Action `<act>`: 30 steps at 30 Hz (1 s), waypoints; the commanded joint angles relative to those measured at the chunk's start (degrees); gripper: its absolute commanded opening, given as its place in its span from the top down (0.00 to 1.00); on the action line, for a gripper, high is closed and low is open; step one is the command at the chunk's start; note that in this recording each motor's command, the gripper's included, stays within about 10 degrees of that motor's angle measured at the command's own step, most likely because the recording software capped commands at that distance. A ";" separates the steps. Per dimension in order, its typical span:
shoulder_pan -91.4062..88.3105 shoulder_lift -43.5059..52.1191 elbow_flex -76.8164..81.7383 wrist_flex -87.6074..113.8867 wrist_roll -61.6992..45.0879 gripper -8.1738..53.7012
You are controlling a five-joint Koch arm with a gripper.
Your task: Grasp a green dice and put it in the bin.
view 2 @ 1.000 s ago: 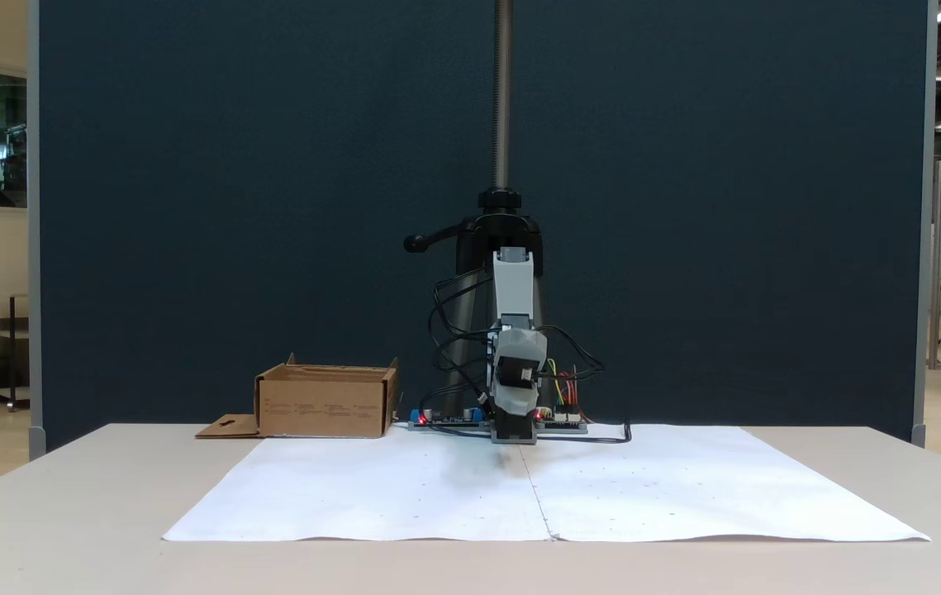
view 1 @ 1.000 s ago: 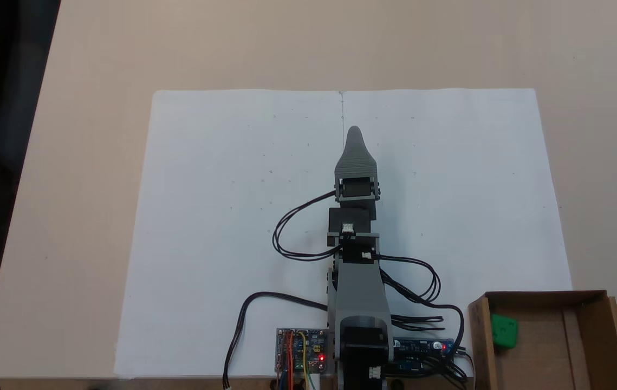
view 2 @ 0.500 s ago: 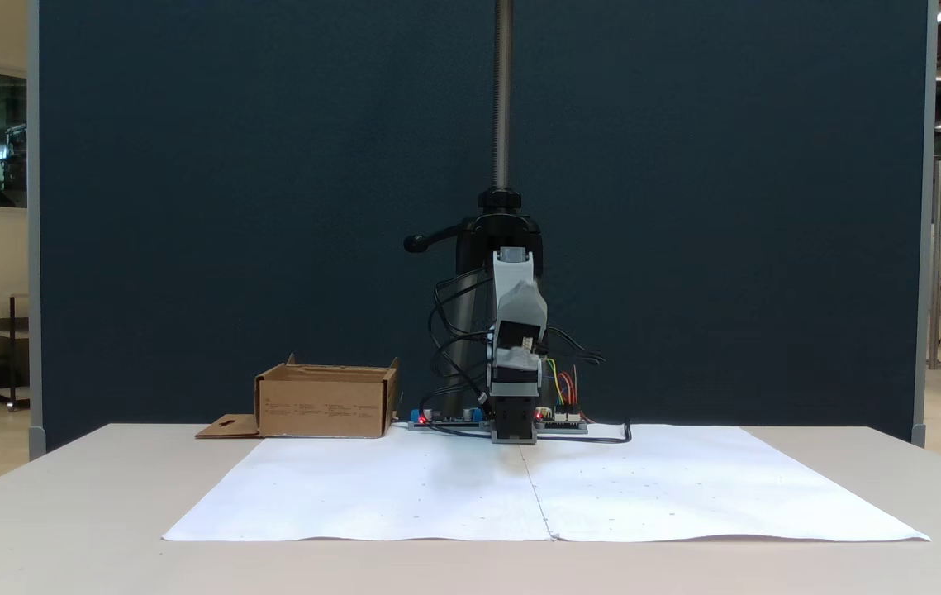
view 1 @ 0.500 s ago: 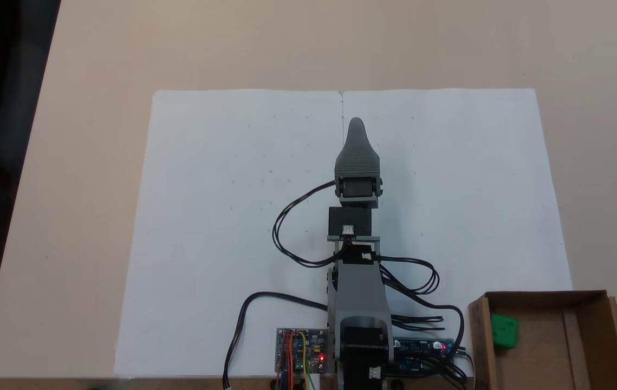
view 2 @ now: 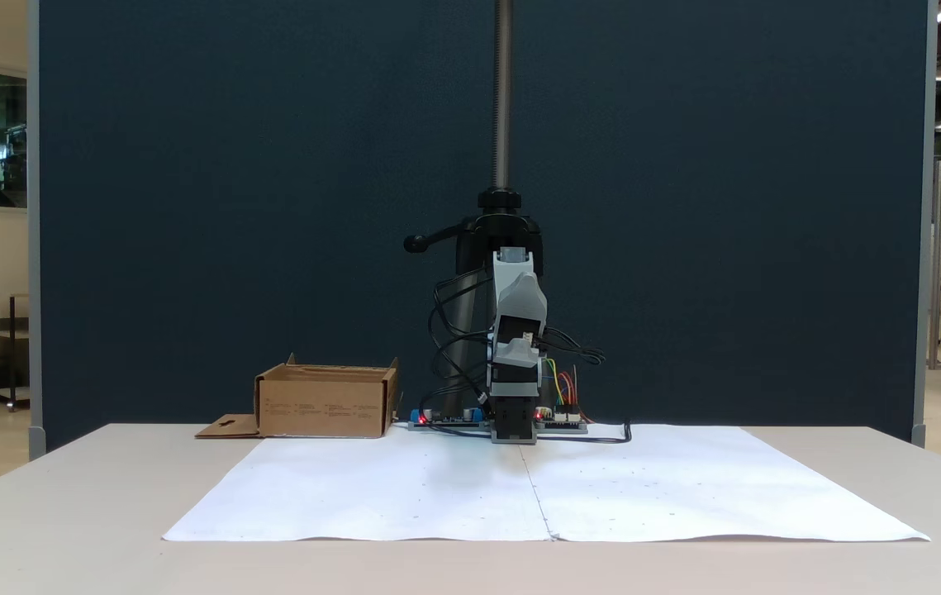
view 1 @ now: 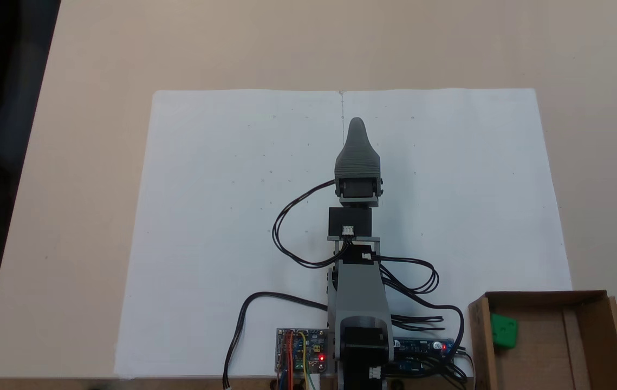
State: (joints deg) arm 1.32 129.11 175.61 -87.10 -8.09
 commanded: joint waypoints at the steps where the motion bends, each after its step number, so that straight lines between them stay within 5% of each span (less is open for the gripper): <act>1: 0.97 6.77 3.52 -6.59 1.32 0.14; 20: -0.70 6.68 3.52 -6.59 1.41 0.14; 30: -0.70 6.59 3.52 -6.33 10.55 0.14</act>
State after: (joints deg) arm 0.00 129.11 175.61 -87.10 -1.93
